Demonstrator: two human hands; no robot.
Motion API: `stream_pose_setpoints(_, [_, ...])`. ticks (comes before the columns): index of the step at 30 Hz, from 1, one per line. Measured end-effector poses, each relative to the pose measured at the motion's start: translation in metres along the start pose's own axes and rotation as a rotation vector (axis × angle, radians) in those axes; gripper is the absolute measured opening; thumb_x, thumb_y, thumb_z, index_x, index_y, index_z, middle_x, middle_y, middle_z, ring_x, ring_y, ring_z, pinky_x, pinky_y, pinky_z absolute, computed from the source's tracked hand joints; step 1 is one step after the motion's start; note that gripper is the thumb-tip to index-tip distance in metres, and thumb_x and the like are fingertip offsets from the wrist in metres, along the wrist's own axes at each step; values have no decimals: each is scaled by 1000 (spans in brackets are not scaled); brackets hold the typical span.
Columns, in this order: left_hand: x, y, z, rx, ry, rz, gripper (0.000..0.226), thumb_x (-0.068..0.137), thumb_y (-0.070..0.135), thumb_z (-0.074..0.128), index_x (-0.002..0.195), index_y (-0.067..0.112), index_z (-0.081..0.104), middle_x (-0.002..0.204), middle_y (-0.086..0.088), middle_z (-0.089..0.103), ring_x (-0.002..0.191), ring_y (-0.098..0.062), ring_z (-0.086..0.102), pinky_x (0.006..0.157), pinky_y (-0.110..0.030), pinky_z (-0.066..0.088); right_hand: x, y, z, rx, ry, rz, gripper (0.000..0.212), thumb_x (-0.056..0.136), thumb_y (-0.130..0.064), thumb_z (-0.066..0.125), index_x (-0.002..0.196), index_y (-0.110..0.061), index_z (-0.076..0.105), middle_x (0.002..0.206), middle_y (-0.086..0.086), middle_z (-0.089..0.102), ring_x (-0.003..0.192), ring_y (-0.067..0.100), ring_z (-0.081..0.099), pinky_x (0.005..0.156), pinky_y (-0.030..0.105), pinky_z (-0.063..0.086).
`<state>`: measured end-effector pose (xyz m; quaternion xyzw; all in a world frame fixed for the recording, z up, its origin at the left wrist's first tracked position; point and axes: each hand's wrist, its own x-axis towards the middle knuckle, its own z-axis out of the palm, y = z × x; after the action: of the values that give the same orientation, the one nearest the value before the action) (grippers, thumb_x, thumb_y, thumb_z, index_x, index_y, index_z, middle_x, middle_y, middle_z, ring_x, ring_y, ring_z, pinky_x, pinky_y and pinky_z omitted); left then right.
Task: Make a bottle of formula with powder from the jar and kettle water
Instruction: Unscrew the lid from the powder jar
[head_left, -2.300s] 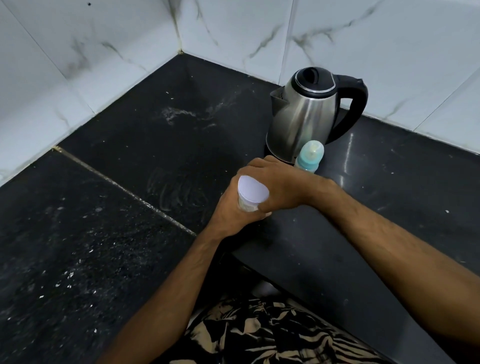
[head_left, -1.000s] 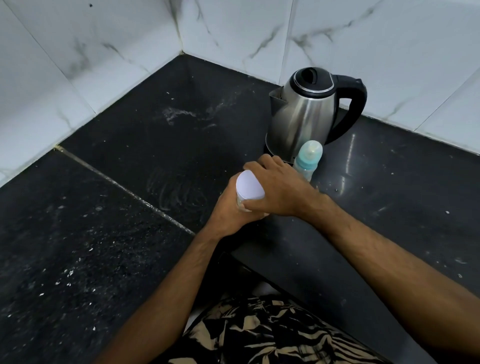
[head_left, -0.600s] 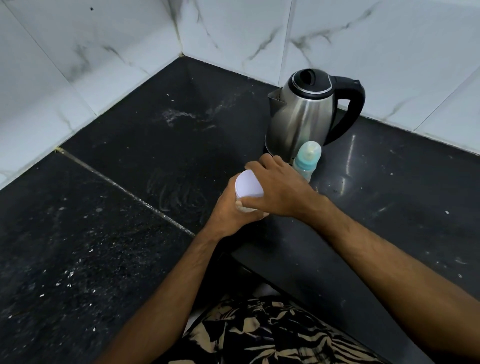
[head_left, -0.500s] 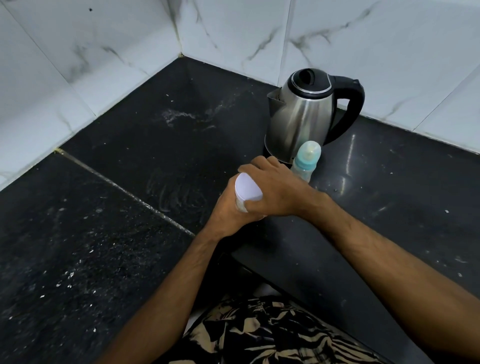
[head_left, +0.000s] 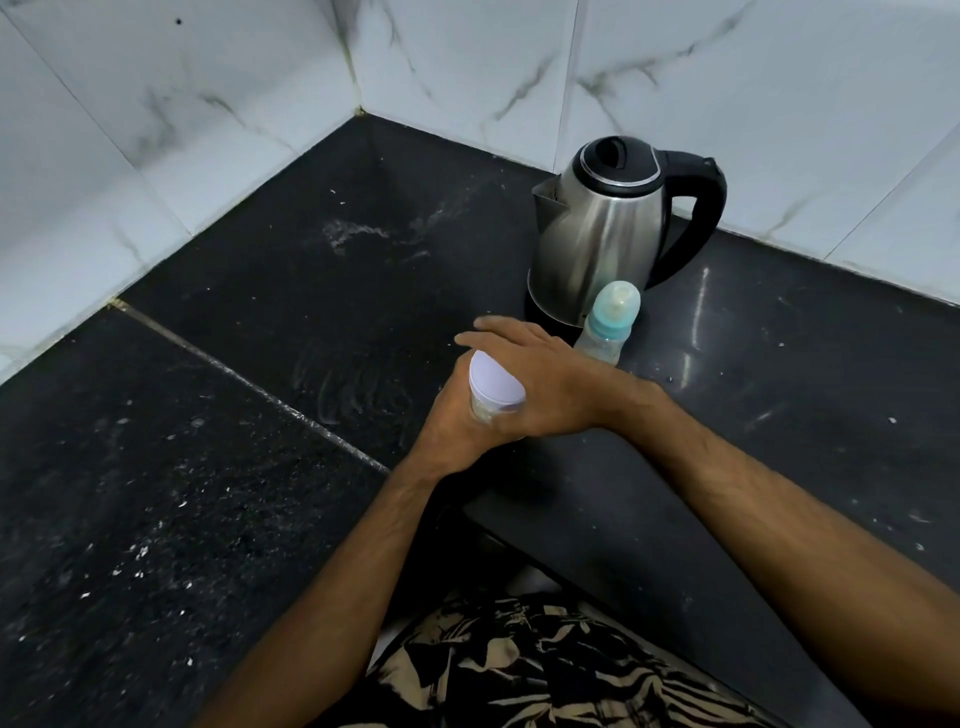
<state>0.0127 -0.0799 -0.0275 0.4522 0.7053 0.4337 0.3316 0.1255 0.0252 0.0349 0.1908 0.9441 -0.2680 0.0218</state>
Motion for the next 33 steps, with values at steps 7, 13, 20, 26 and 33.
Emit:
stream_pose_setpoints(7, [2, 5, 1, 0, -18, -72, 94, 66, 14, 88, 142, 23, 34, 121, 18, 45, 115, -4, 48, 94, -17, 38, 2, -6, 0, -193, 90, 77, 77, 82, -53, 68, 147, -24, 37, 142, 0, 43, 128, 20, 43, 105, 38, 42])
stream_pose_setpoints(13, [8, -2, 7, -28, 12, -100, 90, 66, 13, 87, 136, 31, 34, 110, 30, 46, 99, 14, 50, 77, 2, 37, -1, -5, 0, -116, 66, 47, 87, 79, -54, 71, 151, -27, 30, 154, 1, 31, 139, 23, 34, 110, 41, 37])
stream_pose_setpoints(20, [-12, -30, 1, 32, -93, -91, 60, 79, 2, 75, 130, 11, 46, 118, 5, 61, 106, -5, 59, 87, -8, 44, 5, -1, 4, -84, 8, 48, 85, 73, -45, 80, 145, -30, 36, 142, -3, 42, 128, 20, 42, 105, 41, 43])
stream_pose_setpoints(26, [-16, -19, -1, -79, -138, -87, 82, 68, 4, 85, 127, 35, 37, 113, 28, 49, 96, 19, 51, 77, 4, 38, 1, 2, -4, 26, -12, 35, 95, 72, -44, 80, 150, -29, 28, 150, -1, 32, 136, 22, 35, 110, 43, 39])
stream_pose_setpoints(33, [3, -6, 3, -9, -13, -47, 83, 63, 14, 89, 128, 35, 41, 106, 27, 52, 94, 12, 54, 76, 3, 39, 1, -2, 1, -20, 22, 69, 77, 79, -45, 74, 145, -25, 39, 143, -2, 44, 129, 20, 45, 107, 36, 41])
